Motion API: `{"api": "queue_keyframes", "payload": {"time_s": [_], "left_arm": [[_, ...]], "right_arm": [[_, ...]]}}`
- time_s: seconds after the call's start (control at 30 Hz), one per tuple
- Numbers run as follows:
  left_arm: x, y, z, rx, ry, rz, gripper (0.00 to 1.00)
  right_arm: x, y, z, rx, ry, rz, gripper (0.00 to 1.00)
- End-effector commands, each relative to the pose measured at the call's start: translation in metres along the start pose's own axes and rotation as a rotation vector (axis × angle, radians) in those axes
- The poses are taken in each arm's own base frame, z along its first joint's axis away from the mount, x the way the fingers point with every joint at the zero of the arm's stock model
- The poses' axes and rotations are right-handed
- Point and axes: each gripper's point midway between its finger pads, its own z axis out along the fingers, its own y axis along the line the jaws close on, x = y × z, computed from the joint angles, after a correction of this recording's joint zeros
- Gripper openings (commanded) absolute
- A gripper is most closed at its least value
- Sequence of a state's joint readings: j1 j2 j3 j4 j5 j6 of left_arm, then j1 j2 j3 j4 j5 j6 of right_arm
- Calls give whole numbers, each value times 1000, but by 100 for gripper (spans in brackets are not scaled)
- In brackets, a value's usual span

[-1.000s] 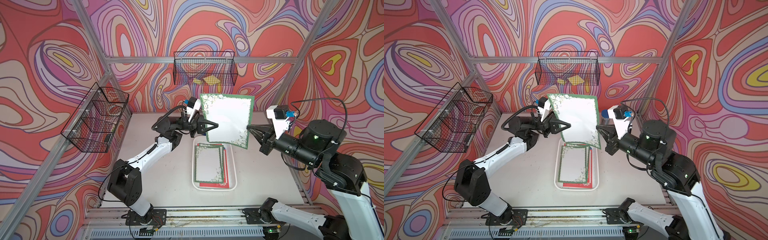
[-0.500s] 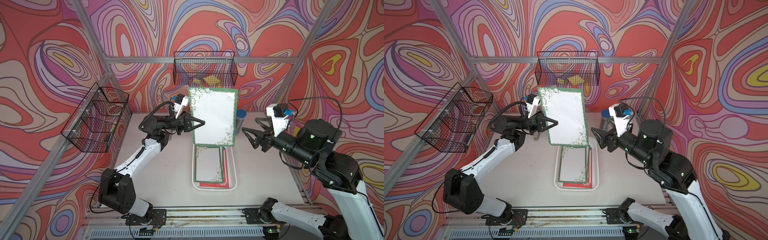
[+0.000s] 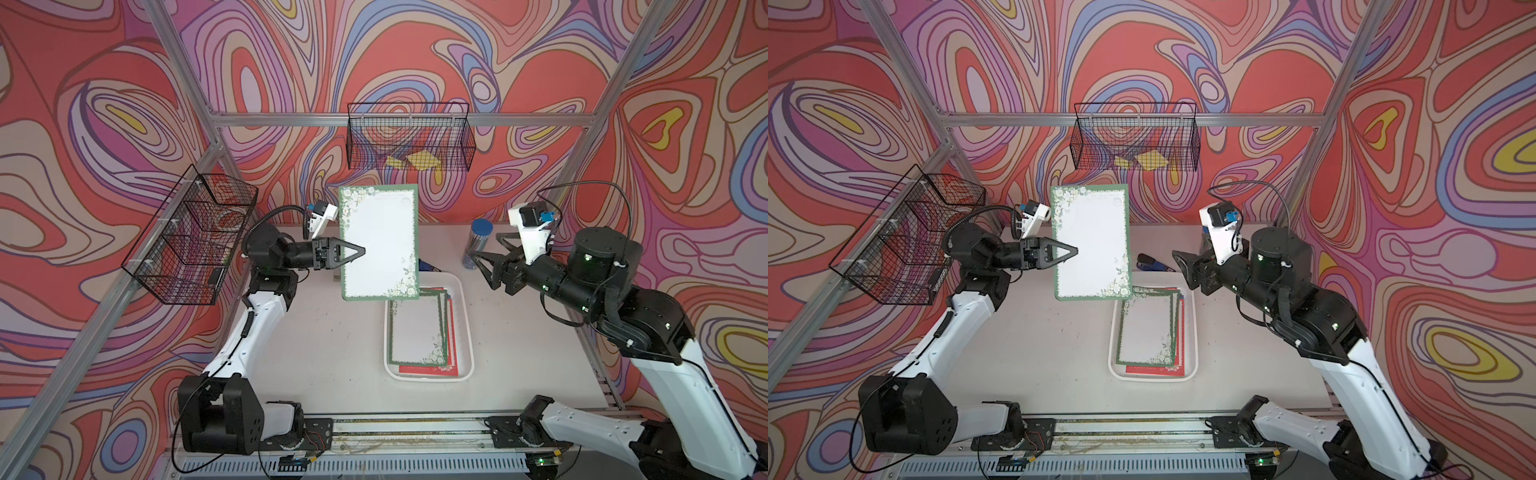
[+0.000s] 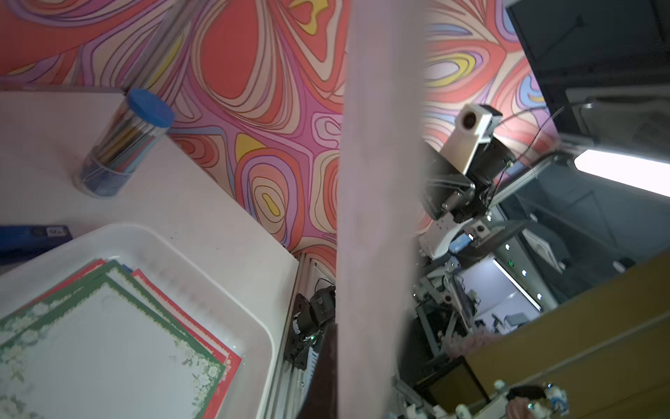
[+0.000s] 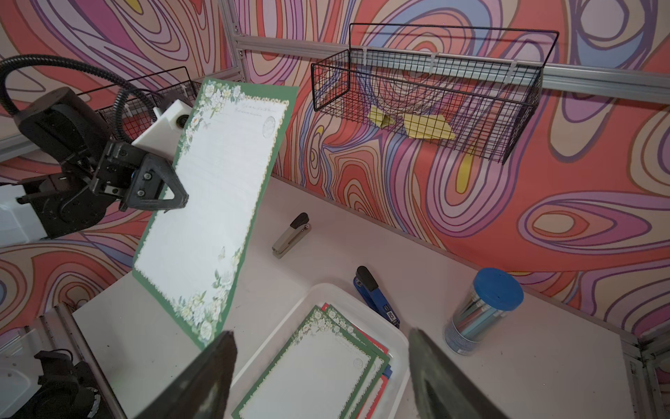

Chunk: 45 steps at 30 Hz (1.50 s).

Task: Take out the stationery paper from the storage box
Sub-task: Place the stationery paper at the center of the board.

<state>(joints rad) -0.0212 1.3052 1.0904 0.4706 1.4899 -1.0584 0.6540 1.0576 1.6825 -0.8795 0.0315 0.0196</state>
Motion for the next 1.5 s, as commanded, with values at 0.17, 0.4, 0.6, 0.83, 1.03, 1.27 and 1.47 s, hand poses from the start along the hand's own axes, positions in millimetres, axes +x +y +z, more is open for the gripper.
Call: {"api": "queue_keyframes", "payload": {"time_s": [0.17, 0.4, 0.6, 0.83, 1.03, 1.27, 1.47], "left_arm": [[31, -10, -8, -414, 113, 39, 0], [73, 20, -15, -447, 251, -39, 0], [99, 67, -19, -486, 329, -132, 0], [111, 113, -47, -688, 404, -191, 0], [125, 132, -49, -651, 411, -204, 0], [138, 162, -51, -662, 433, -269, 0], [155, 195, -67, -760, 463, -343, 0]], "right_arm": [[2, 5, 0, -24, -2, 2, 76], [8, 8, 6, -45, 15, -2, 75], [12, 11, 11, -58, 45, -22, 74], [13, 15, 16, -83, 77, -29, 74], [22, 18, 24, -97, 103, -27, 73], [29, 22, 32, -122, 129, -11, 72], [32, 22, 36, -120, 146, -13, 71]]}}
